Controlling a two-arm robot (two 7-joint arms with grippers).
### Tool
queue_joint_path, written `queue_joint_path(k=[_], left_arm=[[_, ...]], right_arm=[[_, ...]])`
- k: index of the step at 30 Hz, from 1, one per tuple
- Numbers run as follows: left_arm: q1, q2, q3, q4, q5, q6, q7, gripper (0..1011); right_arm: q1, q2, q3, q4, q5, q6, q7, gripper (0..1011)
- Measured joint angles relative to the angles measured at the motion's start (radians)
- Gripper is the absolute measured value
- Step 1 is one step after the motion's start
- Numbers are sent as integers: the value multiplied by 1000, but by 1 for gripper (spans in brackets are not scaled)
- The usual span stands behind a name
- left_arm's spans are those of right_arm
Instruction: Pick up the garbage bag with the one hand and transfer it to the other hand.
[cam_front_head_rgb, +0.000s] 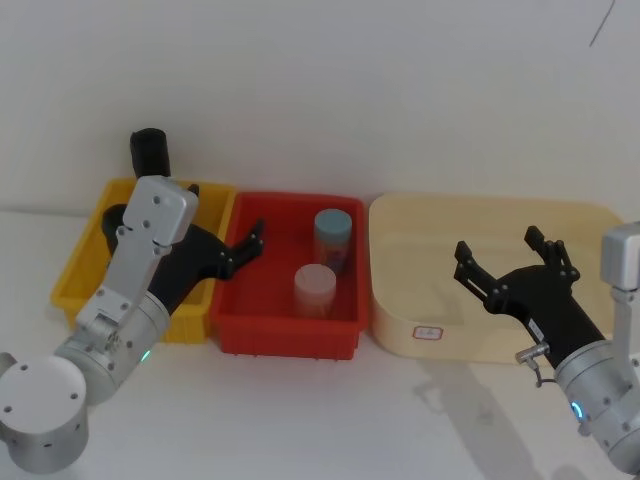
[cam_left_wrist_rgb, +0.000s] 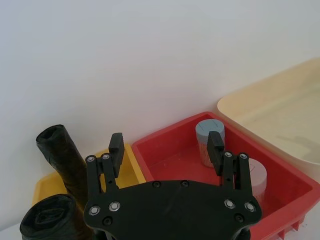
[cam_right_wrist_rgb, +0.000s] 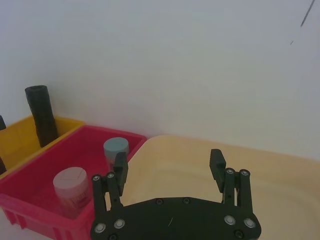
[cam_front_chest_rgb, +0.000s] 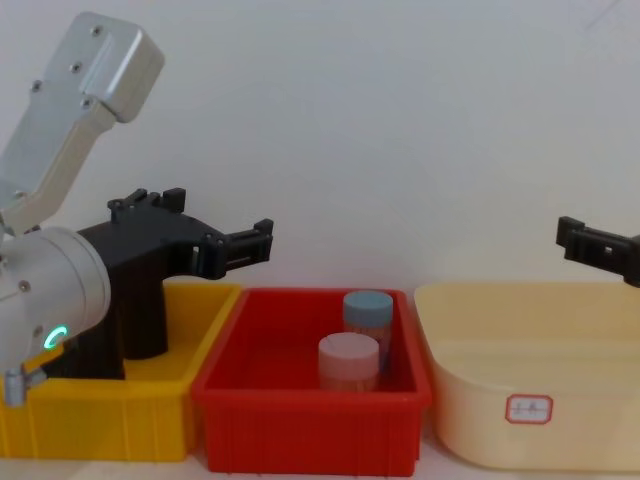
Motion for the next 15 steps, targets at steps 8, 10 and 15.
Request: queue_joint_path(k=[8,10,15], left_arm=[[0,0,0,0,0,0,0,1001],[0,0,0,0,0,0,0,1002],[0,0,0,0,0,0,0,1001]], right_arm=[[0,0,0,0,0,0,0,1000],[0,0,0,0,0,0,0,1000],[0,0,0,0,0,0,0,1000]])
